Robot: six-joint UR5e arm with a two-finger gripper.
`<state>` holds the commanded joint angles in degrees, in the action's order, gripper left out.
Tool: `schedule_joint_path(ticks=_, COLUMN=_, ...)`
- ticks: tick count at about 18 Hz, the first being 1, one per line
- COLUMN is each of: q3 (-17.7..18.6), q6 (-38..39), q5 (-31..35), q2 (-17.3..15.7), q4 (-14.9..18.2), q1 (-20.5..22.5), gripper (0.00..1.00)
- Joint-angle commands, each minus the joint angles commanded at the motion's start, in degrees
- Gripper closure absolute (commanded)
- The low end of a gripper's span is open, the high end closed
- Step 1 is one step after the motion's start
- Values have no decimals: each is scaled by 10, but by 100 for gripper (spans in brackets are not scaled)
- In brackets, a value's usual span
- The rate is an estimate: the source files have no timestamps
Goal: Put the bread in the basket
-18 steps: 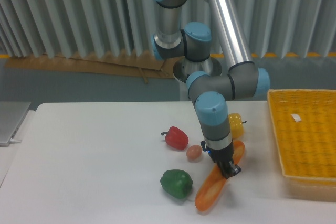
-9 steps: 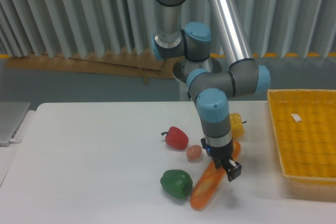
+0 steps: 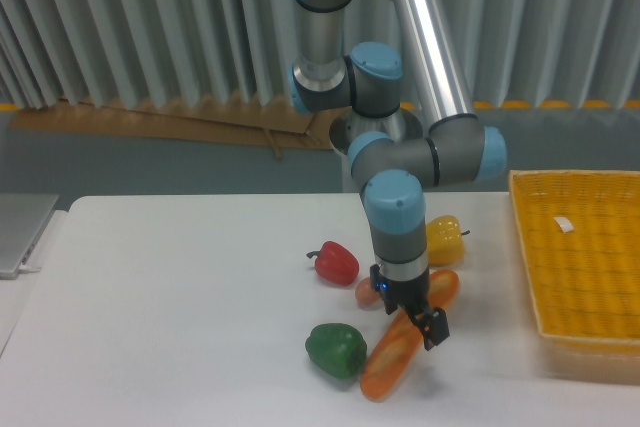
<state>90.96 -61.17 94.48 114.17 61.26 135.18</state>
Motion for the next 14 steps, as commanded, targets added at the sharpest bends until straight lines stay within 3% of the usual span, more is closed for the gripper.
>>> schedule_joint_path(ticks=6, q3=12, q6=35, q5=3, q2=12, q4=-7, q1=-9, gripper=0)
schedule_joint_path(ticks=14, q3=-1, q6=29, q5=3, q2=23, q4=-8, q1=-5, gripper=0)
